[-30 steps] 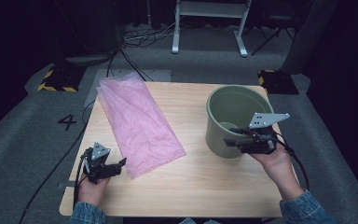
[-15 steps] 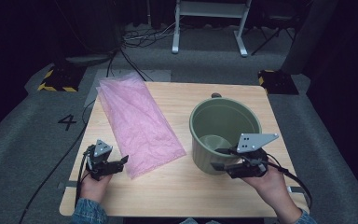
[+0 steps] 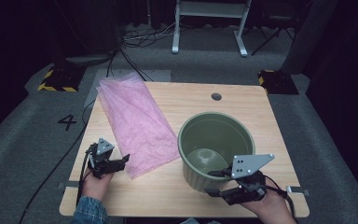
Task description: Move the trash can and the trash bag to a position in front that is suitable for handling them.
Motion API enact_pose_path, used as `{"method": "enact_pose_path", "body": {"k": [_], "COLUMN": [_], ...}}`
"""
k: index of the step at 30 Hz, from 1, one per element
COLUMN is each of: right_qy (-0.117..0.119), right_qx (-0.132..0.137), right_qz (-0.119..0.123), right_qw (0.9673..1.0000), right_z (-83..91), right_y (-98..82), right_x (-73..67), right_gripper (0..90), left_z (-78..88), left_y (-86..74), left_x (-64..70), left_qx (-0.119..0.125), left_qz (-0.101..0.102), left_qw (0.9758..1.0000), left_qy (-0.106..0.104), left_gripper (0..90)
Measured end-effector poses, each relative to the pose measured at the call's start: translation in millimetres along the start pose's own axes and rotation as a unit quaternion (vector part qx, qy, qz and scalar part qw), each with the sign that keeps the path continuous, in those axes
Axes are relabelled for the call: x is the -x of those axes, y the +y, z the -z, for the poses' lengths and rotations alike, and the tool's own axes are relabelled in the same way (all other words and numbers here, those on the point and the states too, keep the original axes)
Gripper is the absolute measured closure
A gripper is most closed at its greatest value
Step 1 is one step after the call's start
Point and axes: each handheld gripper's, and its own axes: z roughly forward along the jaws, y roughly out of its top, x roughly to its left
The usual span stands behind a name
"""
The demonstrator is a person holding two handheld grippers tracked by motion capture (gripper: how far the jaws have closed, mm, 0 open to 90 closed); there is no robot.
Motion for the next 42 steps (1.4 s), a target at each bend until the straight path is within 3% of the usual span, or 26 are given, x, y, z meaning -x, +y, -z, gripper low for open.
{"method": "enact_pose_path", "body": {"k": [6,10,14,19,22,28,32,33,34,37,39,42], "right_qy": [0.025,0.013,-0.013,-0.055,-0.085,-0.115,-0.171,-0.171,-0.189,-0.195,-0.207,-0.215], "right_qx": [0.016,0.029,0.054,0.072,0.082,0.091,0.094,0.094,0.096,0.100,0.101,0.096], "right_qz": [0.013,0.029,0.039,0.031,0.024,0.003,-0.018,-0.018,-0.035,-0.050,-0.065,-0.076], "right_qw": [0.9995,0.9991,0.9977,0.9954,0.9927,0.9892,0.9807,0.9807,0.9766,0.9745,0.9708,0.9691], "right_z": [-2.7,2.3,19.4,40.7,53.4,73.7,96.3,96.3,103.7,107.4,107.6,104.5], "right_y": [-0.5,5.3,14.5,18.8,16.3,5.9,-13.1,-13.1,-24.8,-34.2,-51.0,-60.7], "right_x": [-9.1,-9.9,-5.4,7.9,16.9,30.4,42.7,42.7,49.2,54.1,60.7,65.3], "right_gripper": [52.8,52.7,50.7,46.1,43.7,42.2,41.8,41.8,41.6,41.2,40.3,39.7], "left_z": [0.2,0.5,0.6,2.4,2.6,3.2,1.7,1.7,1.3,0.6,-0.9,-1.5], "left_y": [-0.4,-1.0,-1.9,-2.8,-3.4,-3.4,-3.0,-3.0,-2.6,-2.0,-1.6,-1.4], "left_x": [-0.2,-0.6,-1.6,-3.7,-4.1,-4.6,-6.2,-6.2,-6.4,-6.7,-7.8,-8.8], "left_qx": [0.000,-0.001,-0.002,-0.003,-0.003,-0.002,-0.005,-0.005,-0.006,-0.005,-0.009,-0.011], "left_qz": [0.000,0.001,0.001,0.004,0.003,0.008,0.011,0.011,0.011,0.011,0.012,0.014], "left_qw": [1.0000,1.0000,1.0000,1.0000,1.0000,0.9999,0.9999,0.9999,0.9999,0.9999,0.9998,0.9998], "left_qy": [0.001,0.001,0.002,0.006,0.006,0.009,0.010,0.010,0.011,0.011,0.012,0.012], "left_gripper": [24.8,24.8,24.8,24.9,24.9,24.9,25.0,25.1,25.0,25.1,25.1,25.2]}}
